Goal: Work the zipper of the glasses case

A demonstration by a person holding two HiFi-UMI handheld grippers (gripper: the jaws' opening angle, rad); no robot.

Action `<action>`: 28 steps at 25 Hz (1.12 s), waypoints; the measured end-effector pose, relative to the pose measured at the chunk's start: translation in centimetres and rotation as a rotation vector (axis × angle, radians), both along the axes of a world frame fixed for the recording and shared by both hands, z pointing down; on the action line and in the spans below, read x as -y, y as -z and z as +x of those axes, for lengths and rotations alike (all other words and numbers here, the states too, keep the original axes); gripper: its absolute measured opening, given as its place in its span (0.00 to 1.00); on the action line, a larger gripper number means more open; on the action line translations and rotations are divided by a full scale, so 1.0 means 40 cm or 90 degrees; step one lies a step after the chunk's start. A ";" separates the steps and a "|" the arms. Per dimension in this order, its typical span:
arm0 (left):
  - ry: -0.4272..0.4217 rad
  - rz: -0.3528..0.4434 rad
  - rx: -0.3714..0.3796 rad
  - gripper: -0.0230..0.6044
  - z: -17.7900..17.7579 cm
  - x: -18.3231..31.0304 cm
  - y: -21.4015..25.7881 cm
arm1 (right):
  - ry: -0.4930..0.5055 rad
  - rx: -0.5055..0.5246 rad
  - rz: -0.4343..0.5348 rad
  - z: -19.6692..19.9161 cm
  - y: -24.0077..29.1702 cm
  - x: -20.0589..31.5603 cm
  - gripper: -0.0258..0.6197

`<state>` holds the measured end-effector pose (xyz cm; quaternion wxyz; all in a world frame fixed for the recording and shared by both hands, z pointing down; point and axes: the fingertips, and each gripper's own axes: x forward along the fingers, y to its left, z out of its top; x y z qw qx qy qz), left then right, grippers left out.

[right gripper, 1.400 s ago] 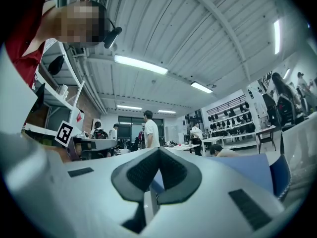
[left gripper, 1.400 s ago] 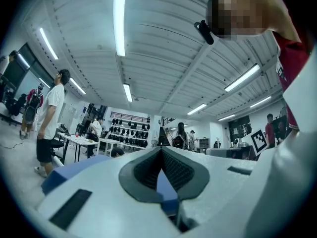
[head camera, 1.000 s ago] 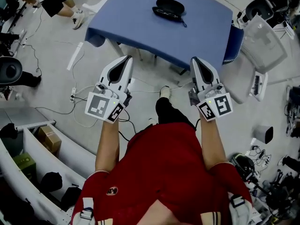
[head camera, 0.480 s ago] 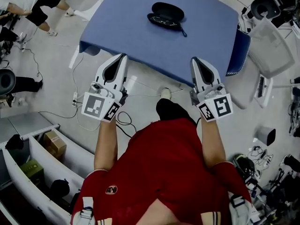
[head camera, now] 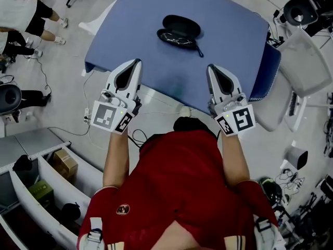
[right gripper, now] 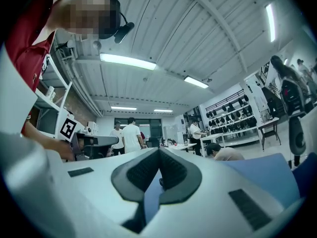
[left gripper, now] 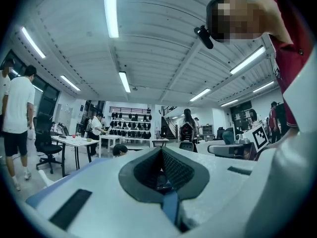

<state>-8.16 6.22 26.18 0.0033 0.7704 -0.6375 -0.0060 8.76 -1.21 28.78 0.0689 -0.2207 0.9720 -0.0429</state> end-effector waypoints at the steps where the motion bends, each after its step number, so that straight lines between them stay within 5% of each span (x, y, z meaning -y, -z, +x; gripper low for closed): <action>1: 0.001 -0.001 0.002 0.05 0.000 0.016 0.000 | 0.003 0.001 -0.001 -0.004 -0.001 0.015 0.03; 16: 0.005 -0.024 0.010 0.05 -0.039 0.136 -0.023 | 0.014 -0.003 -0.027 -0.059 -0.028 0.123 0.03; 28: -0.075 -0.043 0.021 0.05 -0.111 0.241 -0.060 | -0.053 -0.049 -0.033 -0.122 -0.054 0.181 0.03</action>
